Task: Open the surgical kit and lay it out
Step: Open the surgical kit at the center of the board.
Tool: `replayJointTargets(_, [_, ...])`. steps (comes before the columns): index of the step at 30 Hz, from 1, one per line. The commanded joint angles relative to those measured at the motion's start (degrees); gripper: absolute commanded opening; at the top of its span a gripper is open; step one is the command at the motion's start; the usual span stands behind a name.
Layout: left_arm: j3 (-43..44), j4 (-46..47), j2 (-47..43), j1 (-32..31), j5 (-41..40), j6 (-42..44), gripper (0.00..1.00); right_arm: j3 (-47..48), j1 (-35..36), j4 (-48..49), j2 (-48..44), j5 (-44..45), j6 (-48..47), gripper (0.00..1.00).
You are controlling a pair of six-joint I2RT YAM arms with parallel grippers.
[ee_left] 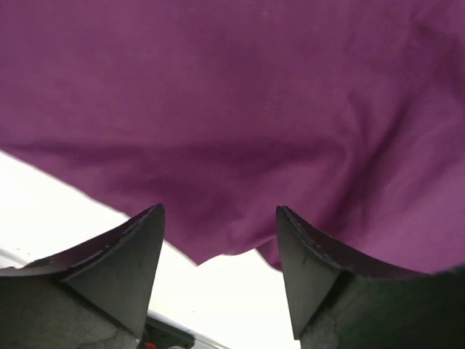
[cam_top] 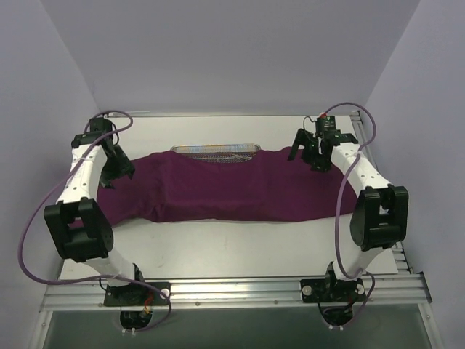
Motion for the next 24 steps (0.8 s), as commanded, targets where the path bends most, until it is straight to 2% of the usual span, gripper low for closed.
replayJointTargets(1, [2.86,4.61,5.44,-0.29,4.43,1.88,0.68,2.44,-0.16,-2.52,3.19,5.09,-3.1,0.94])
replayJointTargets(7, [10.77,0.49,18.8,-1.17,1.28,3.82,0.68,6.31,-0.07,-3.49,10.66,8.79,-2.75,0.93])
replayJointTargets(17, [17.45,-1.27,32.62,-1.96,1.18,4.52,0.75,8.43,-0.33,-3.14,20.77,19.24,-3.37,0.92])
replayJointTargets(24, [29.57,-6.28,44.57,-2.84,0.48,3.91,0.76,7.81,-3.49,-2.61,26.74,23.12,-2.22,0.92])
